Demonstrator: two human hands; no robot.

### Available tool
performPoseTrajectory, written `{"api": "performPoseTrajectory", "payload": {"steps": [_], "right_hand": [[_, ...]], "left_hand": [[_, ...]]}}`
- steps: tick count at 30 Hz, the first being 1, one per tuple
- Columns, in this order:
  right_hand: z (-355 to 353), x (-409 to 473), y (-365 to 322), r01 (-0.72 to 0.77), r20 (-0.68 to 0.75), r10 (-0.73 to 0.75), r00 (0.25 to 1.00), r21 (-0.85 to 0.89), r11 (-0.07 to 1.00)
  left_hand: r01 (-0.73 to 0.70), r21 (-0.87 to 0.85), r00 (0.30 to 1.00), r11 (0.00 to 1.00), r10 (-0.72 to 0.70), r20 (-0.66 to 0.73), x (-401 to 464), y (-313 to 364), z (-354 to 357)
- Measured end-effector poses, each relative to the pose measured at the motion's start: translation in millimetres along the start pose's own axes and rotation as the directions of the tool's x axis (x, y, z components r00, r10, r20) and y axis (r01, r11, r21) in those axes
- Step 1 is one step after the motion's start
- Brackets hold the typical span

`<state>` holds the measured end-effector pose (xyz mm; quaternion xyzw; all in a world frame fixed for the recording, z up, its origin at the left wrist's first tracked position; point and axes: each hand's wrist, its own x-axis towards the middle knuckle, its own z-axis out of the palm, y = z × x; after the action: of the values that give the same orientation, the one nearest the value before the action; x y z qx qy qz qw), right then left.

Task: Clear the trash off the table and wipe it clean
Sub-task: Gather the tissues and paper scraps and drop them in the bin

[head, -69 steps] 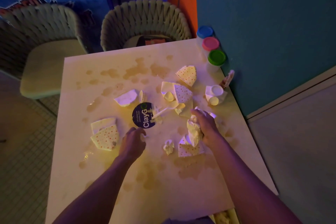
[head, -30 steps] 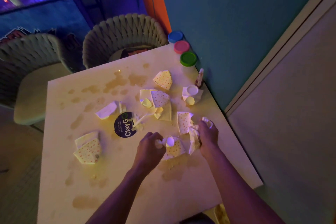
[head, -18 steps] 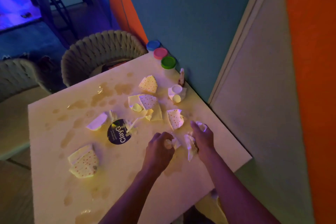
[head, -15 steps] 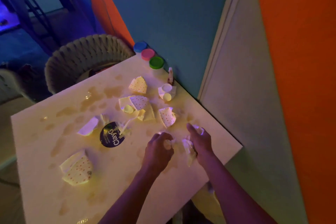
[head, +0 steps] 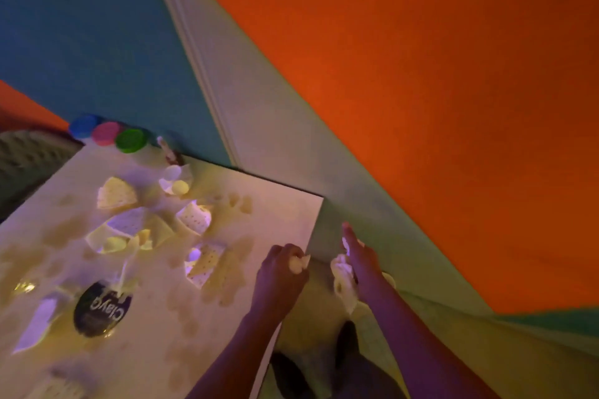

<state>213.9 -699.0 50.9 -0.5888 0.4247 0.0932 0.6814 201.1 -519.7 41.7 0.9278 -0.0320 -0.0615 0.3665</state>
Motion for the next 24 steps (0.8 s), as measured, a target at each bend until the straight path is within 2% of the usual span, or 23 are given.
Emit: {"api": "performPoseTrajectory", "payload": {"steps": [4, 12, 19, 24], "right_hand": [[-58.7, 10.6, 14.9, -0.075, -0.066, 0.082, 0.994, 0.103, 0.992], [-165.0, 19.3, 41.3, -0.133, -0.179, 0.166, 0.97, 0.184, 0.974], [-232.9, 28.4, 65.0, -0.187, -0.188, 0.214, 0.959, 0.152, 0.971], [-259.2, 37.0, 85.4, -0.211, -0.178, 0.217, 0.96, 0.051, 0.976]], "left_hand": [[-0.088, 0.048, 0.993, 0.995, 0.084, 0.083, -1.8, 23.0, 30.5], [-0.152, 0.139, 0.966, 0.979, 0.117, 0.23, -13.2, 66.2, 103.9], [-0.136, 0.194, 0.943, 0.971, 0.067, 0.325, -31.6, 93.7, 164.5], [-0.119, 0.252, 0.918, 0.96, 0.01, 0.396, -45.1, 102.3, 202.1]]}}
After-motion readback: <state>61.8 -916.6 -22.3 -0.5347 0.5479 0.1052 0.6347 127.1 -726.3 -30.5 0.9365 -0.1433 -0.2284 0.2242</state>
